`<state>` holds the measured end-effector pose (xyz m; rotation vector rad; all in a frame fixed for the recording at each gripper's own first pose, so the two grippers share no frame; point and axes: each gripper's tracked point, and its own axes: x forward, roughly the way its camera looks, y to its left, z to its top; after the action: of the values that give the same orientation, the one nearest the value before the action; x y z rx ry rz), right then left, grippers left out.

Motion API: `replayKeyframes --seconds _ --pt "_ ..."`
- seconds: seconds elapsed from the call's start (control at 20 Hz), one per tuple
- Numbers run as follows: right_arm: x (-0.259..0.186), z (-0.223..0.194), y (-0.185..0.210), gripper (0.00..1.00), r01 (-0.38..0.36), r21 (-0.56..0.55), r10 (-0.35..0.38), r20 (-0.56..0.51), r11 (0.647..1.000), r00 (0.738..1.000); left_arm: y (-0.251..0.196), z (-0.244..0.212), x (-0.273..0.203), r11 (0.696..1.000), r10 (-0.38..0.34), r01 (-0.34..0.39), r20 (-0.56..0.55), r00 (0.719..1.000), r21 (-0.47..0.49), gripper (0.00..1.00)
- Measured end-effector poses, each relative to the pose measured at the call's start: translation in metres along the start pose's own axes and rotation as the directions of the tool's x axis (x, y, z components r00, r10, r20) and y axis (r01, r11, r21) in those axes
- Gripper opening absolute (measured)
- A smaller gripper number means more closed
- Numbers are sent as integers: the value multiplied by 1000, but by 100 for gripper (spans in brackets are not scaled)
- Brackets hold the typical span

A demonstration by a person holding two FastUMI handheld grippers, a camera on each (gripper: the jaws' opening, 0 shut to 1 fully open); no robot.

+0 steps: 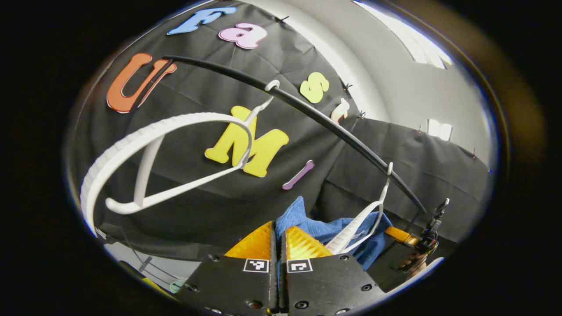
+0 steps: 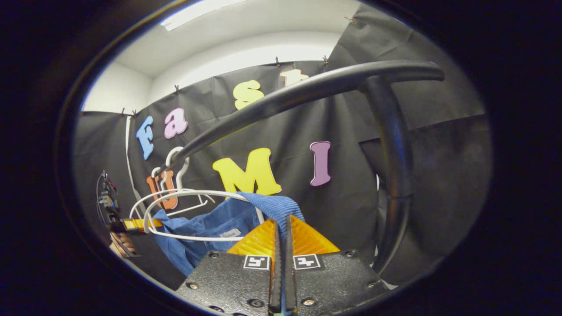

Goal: Grasp the clothes on the hanger with both hands and then place them into the laundry hamper below.

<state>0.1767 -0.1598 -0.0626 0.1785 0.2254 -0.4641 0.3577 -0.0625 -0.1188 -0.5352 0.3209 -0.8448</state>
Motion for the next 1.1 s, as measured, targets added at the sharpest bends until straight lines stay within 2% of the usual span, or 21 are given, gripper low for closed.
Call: replayKeyframes --seconds 0.15,0.3,0.4,0.55,0.65,0.75,0.8,0.95,1.1 --pt "-18 18 7 6 -17 -70 20 42 997 999 -20 26 6 996 -73 71 39 997 50 1" --pt "-27 34 17 6 -78 -4 78 59 997 995 -27 30 14 992 -128 128 47 991 7 1" --pt "-26 28 11 7 -88 45 86 49 995 995 -21 14 35 991 -128 129 23 991 -46 1" --pt "-29 26 0 6 -95 177 90 36 980 995 -17 -29 61 974 -144 139 -11 990 -180 1" --pt "-28 17 -8 6 -74 196 70 26 978 997 -13 -54 74 968 -130 118 -38 991 -221 1" --pt "-29 6 -7 6 -60 173 62 -5 983 998 -13 -79 80 980 -97 75 -107 990 -186 1" --pt "-26 -2 -7 6 -41 143 45 -25 989 999 -13 -86 84 989 -77 60 -125 989 -133 1" --pt "-24 -24 -7 6 -23 97 30 -73 995 997 -27 -98 82 996 -75 67 -142 987 -54 1" --pt "-21 -46 -16 6 8 66 0 -113 998 994 -25 -112 85 1000 -11 11 -150 989 0 1"
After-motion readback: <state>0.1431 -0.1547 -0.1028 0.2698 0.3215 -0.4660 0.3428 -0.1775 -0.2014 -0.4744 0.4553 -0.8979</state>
